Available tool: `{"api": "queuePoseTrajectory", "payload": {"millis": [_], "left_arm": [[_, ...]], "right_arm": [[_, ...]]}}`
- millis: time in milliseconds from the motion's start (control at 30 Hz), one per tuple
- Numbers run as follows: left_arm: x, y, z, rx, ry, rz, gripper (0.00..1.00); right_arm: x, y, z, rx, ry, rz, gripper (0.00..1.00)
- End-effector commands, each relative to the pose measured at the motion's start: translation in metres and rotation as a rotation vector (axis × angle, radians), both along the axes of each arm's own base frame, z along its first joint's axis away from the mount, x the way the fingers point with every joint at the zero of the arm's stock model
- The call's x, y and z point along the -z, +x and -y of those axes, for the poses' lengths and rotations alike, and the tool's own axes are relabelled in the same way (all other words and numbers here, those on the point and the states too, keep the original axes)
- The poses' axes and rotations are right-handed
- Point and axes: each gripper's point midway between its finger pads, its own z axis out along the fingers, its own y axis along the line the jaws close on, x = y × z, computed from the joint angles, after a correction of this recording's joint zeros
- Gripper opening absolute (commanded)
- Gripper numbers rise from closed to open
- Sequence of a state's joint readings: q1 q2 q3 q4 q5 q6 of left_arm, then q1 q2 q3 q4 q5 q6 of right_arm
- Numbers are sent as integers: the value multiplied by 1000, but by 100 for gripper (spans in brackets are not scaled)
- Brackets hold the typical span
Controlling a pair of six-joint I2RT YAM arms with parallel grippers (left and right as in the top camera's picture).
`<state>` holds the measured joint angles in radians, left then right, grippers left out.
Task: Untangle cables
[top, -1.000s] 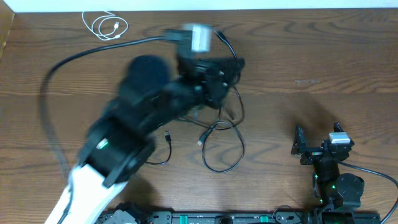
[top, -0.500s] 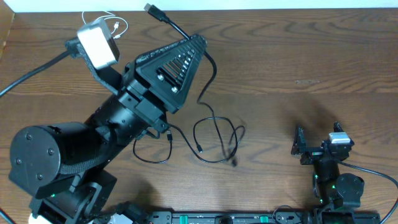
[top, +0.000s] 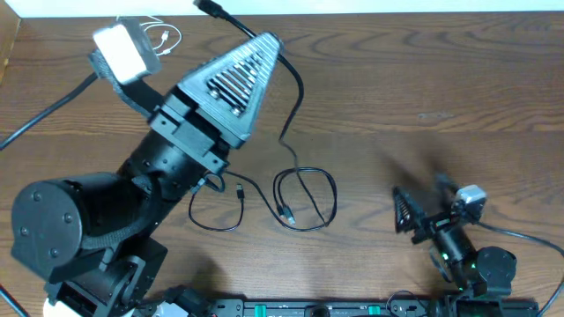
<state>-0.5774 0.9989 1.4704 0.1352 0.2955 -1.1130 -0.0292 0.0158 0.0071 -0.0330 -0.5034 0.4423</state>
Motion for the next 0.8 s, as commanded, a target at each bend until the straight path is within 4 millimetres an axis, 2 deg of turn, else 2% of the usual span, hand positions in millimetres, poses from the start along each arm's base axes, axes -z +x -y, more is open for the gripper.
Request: {"api": "queuePoseTrajectory", "payload": {"millis": [0,33,167,267,333,500,767], "left_arm": [[-13,-1,-14,-21,-88,-15,7],[-13,-1,-14,-23,-89,-16,7],[-13,0,-14,-24,-90,-18,7],[-14,2,-17,-44,-102,-23,7],[-14,6,-22,-56,-138,-53,7],[-14,8,-24,-56,-163,-75,7],[-3,19,-17,-61,-135,-116,7]], "right_arm": [[-9,-30,-42,-287,316,-180,99],[-19,-32,-44,-316,315,-140,99],[-84,-56,-52,-429,244,166,99],[-118,-60,-47,-388,228,238,99],[-137,-61,-45,-362,154,248,99],[-150,-54,-59,-467,-3,132,99],[-167,-22,-84,-717,-14,-114,99]]}}
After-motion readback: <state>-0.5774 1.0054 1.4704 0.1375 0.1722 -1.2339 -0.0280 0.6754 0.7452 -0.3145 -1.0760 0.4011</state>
